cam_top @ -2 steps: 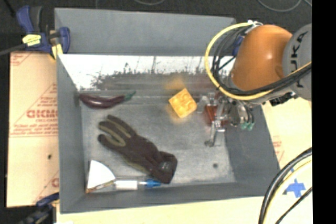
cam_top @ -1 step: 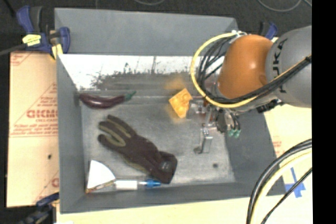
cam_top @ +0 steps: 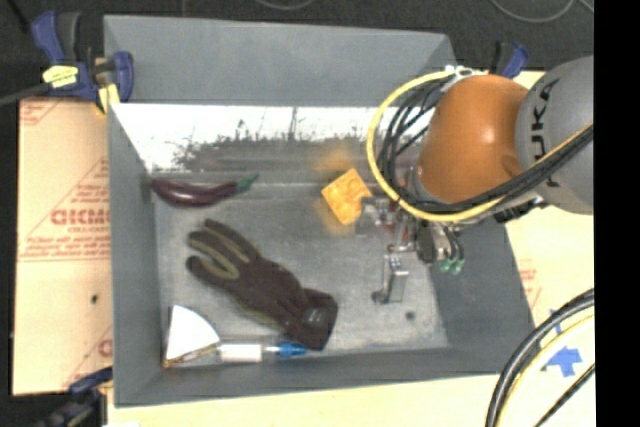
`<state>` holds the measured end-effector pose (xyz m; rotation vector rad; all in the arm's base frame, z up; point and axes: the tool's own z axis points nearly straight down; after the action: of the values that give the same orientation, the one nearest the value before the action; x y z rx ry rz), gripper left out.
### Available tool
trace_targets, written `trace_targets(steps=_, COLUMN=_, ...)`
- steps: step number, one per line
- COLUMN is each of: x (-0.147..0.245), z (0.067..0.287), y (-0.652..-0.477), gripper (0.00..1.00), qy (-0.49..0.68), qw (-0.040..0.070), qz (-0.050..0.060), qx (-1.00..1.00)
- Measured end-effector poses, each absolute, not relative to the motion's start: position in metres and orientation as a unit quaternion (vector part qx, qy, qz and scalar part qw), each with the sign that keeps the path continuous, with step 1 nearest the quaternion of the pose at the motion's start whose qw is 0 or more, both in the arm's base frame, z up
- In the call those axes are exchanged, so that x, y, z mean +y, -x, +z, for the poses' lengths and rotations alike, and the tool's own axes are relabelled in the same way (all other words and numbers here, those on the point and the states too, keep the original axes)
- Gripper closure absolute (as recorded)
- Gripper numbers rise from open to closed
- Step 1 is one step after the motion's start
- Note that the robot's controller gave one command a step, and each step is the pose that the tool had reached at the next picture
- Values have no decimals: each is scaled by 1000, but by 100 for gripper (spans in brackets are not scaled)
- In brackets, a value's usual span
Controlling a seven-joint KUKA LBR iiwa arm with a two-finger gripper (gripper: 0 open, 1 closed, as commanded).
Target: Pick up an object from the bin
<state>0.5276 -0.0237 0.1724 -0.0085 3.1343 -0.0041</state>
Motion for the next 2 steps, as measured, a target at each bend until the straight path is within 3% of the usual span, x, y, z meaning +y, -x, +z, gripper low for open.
trace_targets(steps=1, x=8, z=184, y=-522, gripper=0, qy=-26, qw=2, qz=0, qx=1000)
trace_targets(steps=2, x=30, z=180, y=-522, gripper=0, qy=-14, qw=4, qz=0, qx=1000)
